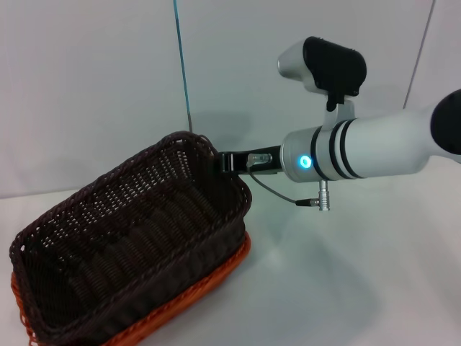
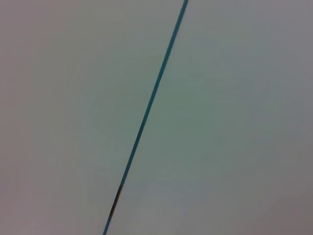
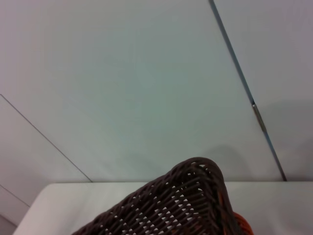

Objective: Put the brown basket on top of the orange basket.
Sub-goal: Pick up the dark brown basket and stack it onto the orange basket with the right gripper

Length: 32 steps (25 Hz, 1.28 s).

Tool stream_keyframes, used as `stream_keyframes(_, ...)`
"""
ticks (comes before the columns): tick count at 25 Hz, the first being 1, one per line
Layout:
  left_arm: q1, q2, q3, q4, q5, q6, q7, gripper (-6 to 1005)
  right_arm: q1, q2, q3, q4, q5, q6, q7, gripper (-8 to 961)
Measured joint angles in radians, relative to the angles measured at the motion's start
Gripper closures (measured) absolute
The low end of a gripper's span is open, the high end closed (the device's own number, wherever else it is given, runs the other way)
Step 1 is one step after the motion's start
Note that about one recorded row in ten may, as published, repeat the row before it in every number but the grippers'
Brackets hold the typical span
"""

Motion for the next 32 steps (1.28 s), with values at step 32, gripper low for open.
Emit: stream_keyframes(32, -0.001, -0.004, -0.003, 0.004, -0.007, 0.002, 0.001, 203, 0.106, -0.001, -0.03, -0.244, 0.004, -0.109, -0.042, 768)
